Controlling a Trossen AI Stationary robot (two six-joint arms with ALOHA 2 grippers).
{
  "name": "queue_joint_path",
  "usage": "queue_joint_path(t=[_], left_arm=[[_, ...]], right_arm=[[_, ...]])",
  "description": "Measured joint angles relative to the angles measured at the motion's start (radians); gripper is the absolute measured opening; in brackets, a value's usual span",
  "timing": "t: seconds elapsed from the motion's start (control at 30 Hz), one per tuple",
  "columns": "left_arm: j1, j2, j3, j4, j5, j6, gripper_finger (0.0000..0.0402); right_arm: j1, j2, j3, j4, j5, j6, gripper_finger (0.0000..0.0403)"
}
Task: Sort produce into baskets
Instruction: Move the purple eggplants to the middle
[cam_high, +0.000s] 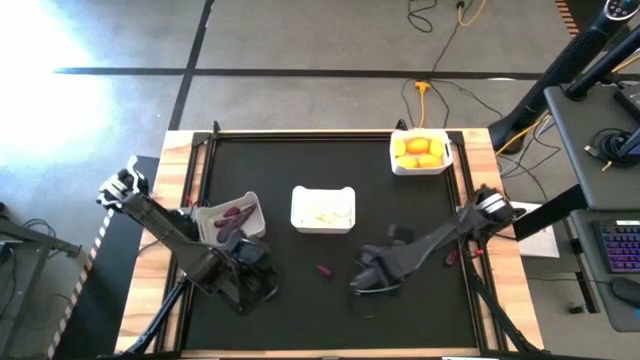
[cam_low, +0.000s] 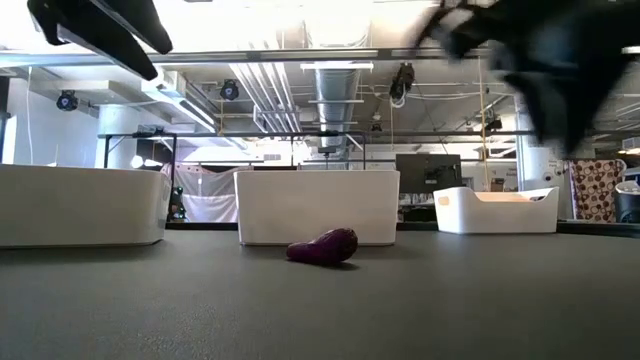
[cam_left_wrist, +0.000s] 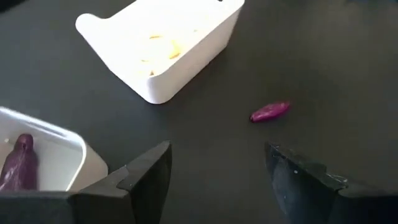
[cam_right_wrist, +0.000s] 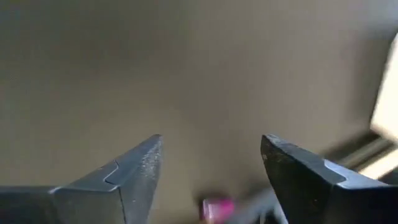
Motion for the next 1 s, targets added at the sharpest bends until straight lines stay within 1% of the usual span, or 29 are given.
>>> queue_joint_path(t=[0.07,0.2,0.27,0.33,0.5,0.63,0.7,0.87,1.0], left_arm=[[0.0,0.035,0.028,-0.002,0.0,0.039,0.0237],[0.0,0.103,0.094,-0.021,-0.001,0.132,0.0237],[0.0,0.138,0.132,-0.033,-0.009,0.164,0.0237],[0.001,0.169,0.165,-0.059,-0.021,0.185,0.0237],[0.002,0.21,0.215,-0.129,-0.032,0.194,0.0237],[-0.004,0.202,0.217,-0.149,-0.034,0.14,0.0237],[-0.011,0.201,0.215,-0.155,-0.033,0.107,0.0237],[-0.03,0.2,0.208,-0.154,-0.014,0.069,0.0237],[-0.03,0.2,0.203,-0.158,-0.014,0.06,0.0237]], right_arm=[[0.02,-0.055,-0.12,0.002,-0.076,0.007,0.0269],[0.034,-0.113,-0.328,0.006,-0.219,-0.005,0.0276],[0.034,-0.127,-0.398,0.005,-0.253,-0.012,0.0274],[0.034,-0.124,-0.454,0.013,-0.253,-0.04,0.0271],[0.033,-0.064,-0.542,0.05,-0.252,-0.151,0.0262],[0.037,-0.004,-0.604,0.092,-0.274,-0.238,0.0256],[0.037,0.023,-0.629,0.111,-0.291,-0.255,0.0253],[0.037,0.046,-0.65,0.143,-0.368,-0.301,0.0244],[0.037,0.042,-0.642,0.133,-0.394,-0.301,0.0238]])
